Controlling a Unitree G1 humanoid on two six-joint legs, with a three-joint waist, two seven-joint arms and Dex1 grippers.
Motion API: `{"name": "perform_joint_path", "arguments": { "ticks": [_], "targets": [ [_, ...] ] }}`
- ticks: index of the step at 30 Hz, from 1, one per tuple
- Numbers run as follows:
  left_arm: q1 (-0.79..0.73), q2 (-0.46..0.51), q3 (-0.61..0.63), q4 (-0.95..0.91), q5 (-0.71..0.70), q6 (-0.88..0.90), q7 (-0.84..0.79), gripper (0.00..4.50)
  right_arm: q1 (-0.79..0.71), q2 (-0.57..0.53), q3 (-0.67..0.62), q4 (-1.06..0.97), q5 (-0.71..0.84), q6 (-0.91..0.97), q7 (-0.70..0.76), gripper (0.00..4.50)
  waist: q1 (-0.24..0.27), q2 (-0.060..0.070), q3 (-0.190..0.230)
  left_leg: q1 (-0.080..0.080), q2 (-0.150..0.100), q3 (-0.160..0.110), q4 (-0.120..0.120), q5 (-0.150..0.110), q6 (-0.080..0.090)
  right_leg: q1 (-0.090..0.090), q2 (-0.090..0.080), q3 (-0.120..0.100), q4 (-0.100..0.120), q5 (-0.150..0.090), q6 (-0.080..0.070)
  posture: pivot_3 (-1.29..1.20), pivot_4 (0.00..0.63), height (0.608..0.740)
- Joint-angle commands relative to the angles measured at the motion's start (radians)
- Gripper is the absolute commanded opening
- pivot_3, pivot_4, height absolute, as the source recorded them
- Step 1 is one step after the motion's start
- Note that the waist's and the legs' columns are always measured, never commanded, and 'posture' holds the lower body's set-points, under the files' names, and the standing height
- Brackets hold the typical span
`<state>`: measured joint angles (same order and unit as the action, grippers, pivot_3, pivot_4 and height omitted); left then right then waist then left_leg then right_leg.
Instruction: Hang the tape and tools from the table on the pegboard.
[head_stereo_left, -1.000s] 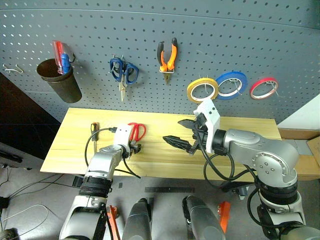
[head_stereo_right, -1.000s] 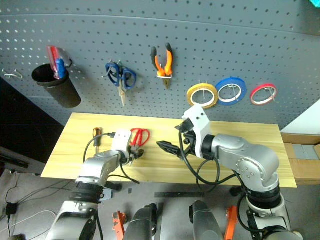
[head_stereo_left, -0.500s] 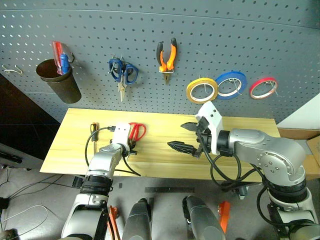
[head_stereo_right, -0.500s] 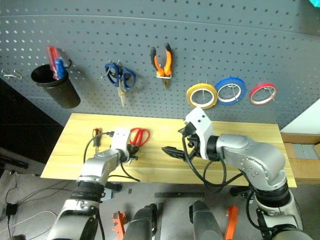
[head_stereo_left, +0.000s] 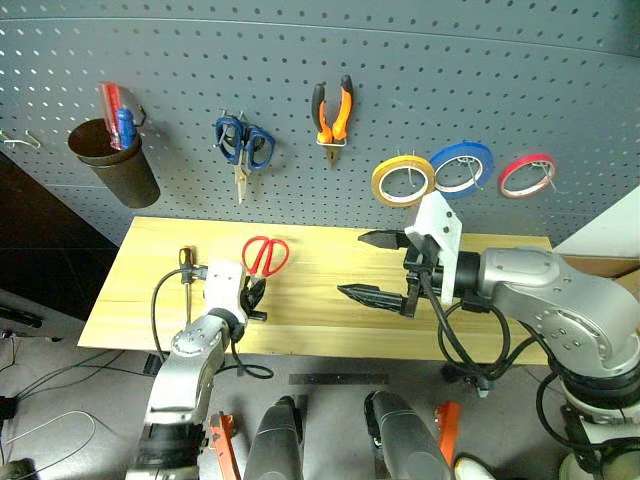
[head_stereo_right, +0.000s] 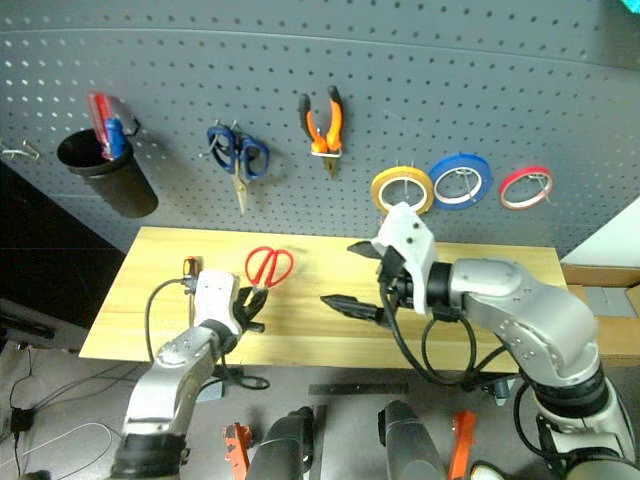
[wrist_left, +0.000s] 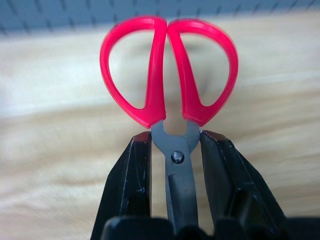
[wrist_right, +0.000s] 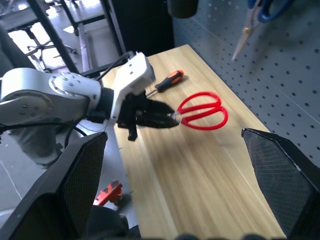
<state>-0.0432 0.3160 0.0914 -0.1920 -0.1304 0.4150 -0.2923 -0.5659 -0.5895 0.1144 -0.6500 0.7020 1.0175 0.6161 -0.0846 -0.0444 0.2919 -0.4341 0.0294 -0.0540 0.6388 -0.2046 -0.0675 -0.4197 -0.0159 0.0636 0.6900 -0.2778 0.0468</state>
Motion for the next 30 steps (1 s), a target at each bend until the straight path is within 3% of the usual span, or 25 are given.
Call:
{"name": "perform_joint_path", "arguments": {
  "ticks": [1, 7, 16, 21, 25, 30],
  "targets": [
    [0.074, 0.060, -0.004, -0.129, 0.049, -0.152, -0.038, 1.07, -0.001, -0.015, -0.030, -0.041, 0.014, -0.050, 0.030, 4.50, 0.000, 0.000, 0.000, 0.000, 0.000, 0.000, 0.000, 0.000, 0.000, 0.000, 0.000, 0.000, 0.000, 0.000, 0.000, -0.13, 0.276, 0.740],
    [0.203, 0.144, 0.016, -0.277, 0.158, -0.407, -0.047, 1.07, 0.002, -0.039, -0.040, -0.021, 0.003, -0.093, 0.063, 4.50, 0.001, 0.000, 0.000, 0.000, 0.000, 0.001, -0.003, 0.000, 0.000, 0.000, -0.001, 0.000, -0.004, 0.000, 0.000, -0.11, 0.271, 0.740],
    [0.079, 0.197, 0.104, -0.320, 0.185, -0.514, -0.033, 1.07, -0.003, -0.057, -0.025, 0.022, -0.019, -0.149, 0.115, 4.50, 0.005, 0.000, 0.000, 0.000, 0.000, 0.001, -0.008, 0.000, 0.000, 0.000, -0.001, -0.001, -0.009, 0.000, 0.000, -0.08, 0.256, 0.740],
    [-0.003, 0.191, 0.104, -0.281, 0.177, -0.468, -0.029, 1.07, -0.013, -0.051, -0.011, 0.040, -0.029, -0.160, 0.122, 4.50, 0.007, 0.000, 0.000, 0.000, 0.000, 0.001, -0.008, 0.000, 0.000, 0.000, -0.001, -0.001, -0.009, 0.000, 0.000, -0.07, 0.254, 0.740],
    [0.083, 0.155, 0.032, -0.279, 0.145, -0.375, -0.074, 1.07, -0.025, -0.046, -0.004, 0.040, -0.020, -0.148, 0.118, 4.50, 0.001, 0.000, 0.000, 0.000, 0.000, 0.002, -0.009, 0.000, 0.001, 0.000, -0.001, 0.000, -0.009, 0.000, 0.000, -0.08, 0.258, 0.740],
    [0.137, 0.109, -0.052, -0.259, 0.108, -0.126, -0.105, 1.07, -0.040, -0.045, 0.009, 0.035, -0.008, -0.113, 0.104, 4.50, 0.002, 0.000, 0.000, 0.000, 0.000, 0.001, -0.008, 0.000, 0.001, 0.000, 0.000, -0.001, -0.008, 0.000, 0.000, -0.09, 0.264, 0.740]
  ]
}}
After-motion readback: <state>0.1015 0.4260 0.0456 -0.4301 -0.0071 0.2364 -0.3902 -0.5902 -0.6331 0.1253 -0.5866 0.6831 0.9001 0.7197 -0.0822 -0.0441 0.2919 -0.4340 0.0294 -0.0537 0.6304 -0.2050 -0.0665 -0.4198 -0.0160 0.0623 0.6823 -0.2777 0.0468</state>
